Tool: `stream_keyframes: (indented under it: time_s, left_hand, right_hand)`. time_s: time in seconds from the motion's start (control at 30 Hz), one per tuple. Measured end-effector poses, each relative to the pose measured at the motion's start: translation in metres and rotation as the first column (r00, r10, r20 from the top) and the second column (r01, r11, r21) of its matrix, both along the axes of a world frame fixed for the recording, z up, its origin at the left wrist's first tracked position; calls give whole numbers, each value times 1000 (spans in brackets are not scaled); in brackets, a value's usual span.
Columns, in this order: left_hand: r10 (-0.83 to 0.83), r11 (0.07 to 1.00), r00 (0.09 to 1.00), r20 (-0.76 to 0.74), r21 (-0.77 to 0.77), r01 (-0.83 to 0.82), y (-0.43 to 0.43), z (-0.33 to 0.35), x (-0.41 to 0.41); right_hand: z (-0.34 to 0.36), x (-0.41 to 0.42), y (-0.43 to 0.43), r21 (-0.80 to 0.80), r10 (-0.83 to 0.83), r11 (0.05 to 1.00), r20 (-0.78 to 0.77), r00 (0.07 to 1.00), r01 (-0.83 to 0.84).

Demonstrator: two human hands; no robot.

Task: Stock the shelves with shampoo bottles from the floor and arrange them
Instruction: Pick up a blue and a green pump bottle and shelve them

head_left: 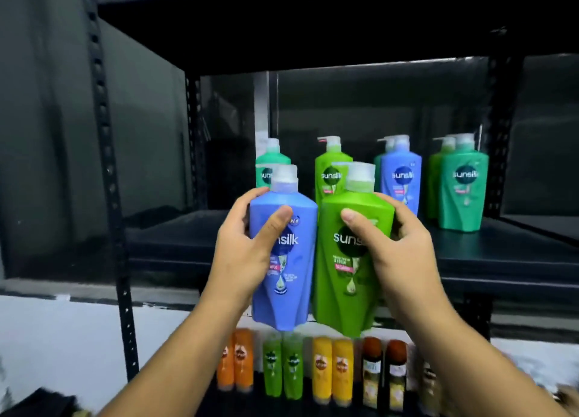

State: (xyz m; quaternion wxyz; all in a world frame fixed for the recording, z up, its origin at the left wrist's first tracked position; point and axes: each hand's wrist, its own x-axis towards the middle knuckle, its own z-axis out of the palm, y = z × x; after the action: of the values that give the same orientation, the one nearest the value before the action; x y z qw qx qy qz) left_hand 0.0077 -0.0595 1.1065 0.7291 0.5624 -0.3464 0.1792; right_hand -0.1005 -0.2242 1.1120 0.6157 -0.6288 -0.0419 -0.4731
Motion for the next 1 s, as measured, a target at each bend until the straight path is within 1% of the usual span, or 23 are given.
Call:
stream_keyframes:
  time_s: [0.17,0.33,0.43,0.53,0.6,0.67,0.73,0.8,0.9,1.0]
  left_hand:
    - [-14,999,999,33,-50,15,-13,57,21]
    - [-24,999,1000,19,-41,25,-30,86,46]
    - [-7,999,1000,-17,-39,7,-40,89,67]
    - [4,1000,997,-73,-10,-5,-48,82,87]
    - [-29,999,994,-103,-23,27,-50,75,96]
    - [-89,996,991,-98,-19,88,-51,69,101]
    - [-116,990,993,-38,72,118,-49,60,106]
    - [-147,967,989,7,213,142,-45,47,113]
    - [-219,902,974,-55,369,224,-35,34,125]
    - [-229,859,969,-89,451,244,-25,34,140]
  right_hand:
    - [54,25,-9,-61,36,998,71,997,-31]
    - [83,61,-24,-67,28,998,91,995,-22]
    - [82,84,-35,-104,5,995,52,999,1]
    - [66,104,-45,-229,-89,970,-1,996,86]
    - [55,112,-52,-272,-100,958,-24,995,90]
    - [46,115,-58,-293,-79,954,-64,995,57]
    - [34,117,-67,-333,-26,943,-142,989,-23]
    - [21,121,-75,-344,45,930,-246,968,-130]
    - [15,129,-82,-290,74,940,-333,940,-177]
    - [16,136,-84,-262,83,947,-358,930,-186]
